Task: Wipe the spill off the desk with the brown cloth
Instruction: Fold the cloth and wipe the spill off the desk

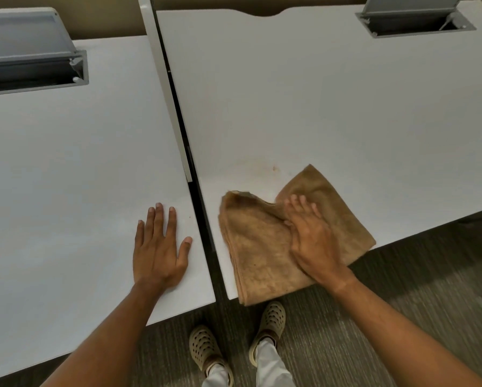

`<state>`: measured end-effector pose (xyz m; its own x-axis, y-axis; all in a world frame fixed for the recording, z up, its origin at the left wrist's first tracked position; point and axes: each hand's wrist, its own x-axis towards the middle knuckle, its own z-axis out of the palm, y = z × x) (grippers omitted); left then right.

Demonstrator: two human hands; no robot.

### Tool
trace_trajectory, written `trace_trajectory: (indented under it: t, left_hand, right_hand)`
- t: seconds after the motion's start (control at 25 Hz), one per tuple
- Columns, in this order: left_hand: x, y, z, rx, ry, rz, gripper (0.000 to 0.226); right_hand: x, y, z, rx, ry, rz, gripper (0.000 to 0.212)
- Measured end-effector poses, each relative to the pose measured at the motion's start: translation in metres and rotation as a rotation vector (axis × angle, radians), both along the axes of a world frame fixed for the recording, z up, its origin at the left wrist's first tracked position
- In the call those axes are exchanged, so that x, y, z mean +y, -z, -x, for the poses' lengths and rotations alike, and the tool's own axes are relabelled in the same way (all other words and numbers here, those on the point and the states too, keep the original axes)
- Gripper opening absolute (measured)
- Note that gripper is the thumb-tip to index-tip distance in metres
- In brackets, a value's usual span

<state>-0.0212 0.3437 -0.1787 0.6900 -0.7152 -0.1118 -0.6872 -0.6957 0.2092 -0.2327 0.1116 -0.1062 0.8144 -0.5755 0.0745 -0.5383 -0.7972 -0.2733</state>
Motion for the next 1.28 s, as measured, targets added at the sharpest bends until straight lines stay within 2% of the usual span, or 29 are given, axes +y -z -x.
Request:
trace_trajectory:
  t: [0.16, 0.24, 0.52, 0.8, 0.92, 1.04, 1.12, 1.2, 1.28]
  left_hand:
    - [-0.002, -0.001, -0.001, 0.001, -0.005, -0.007, 0.077]
    - [-0.002, -0.001, -0.001, 0.001, -0.009, -0.004, 0.077]
    - [-0.003, 0.001, -0.002, 0.000, -0.012, 0.011, 0.078]
    - [-0.002, 0.000, -0.002, -0.001, -0.015, -0.011, 0.077]
    - [-0.002, -0.001, -0.001, 0.005, -0.011, -0.011, 0.077]
    - [-0.002, -0.002, -0.001, 0.012, -0.018, 0.001, 0.077]
    - [-0.002, -0.002, -0.001, 0.015, -0.019, -0.003, 0.077]
    - [-0.002, 0.000, -0.001, 0.016, -0.019, -0.002, 0.078]
    - [-0.003, 0.001, -0.001, 0.016, -0.021, 0.014, 0.077]
  right_hand:
    - [-0.046, 0.001, -0.002, 0.044, 0.430, 0.026, 0.042]
    - [-0.064, 0.001, -0.028, 0.023, 0.477, -0.024, 0.039]
    - [-0.062, 0.007, -0.106, -0.078, 0.057, -0.054, 0.045]
    - [-0.026, -0.001, -0.067, -0.153, -0.248, -0.219, 0.040]
    - [-0.027, 0.003, -0.030, -0.163, -0.175, -0.160, 0.042]
    - [-0.038, 0.007, -0.032, -0.148, 0.125, -0.061, 0.043]
    - [-0.049, 0.006, -0.061, -0.133, 0.267, -0.101, 0.036]
    - [-0.057, 0.006, -0.099, -0.146, 0.231, -0.166, 0.034]
    - [-0.048, 0.009, -0.134, -0.141, 0.050, -0.191, 0.041]
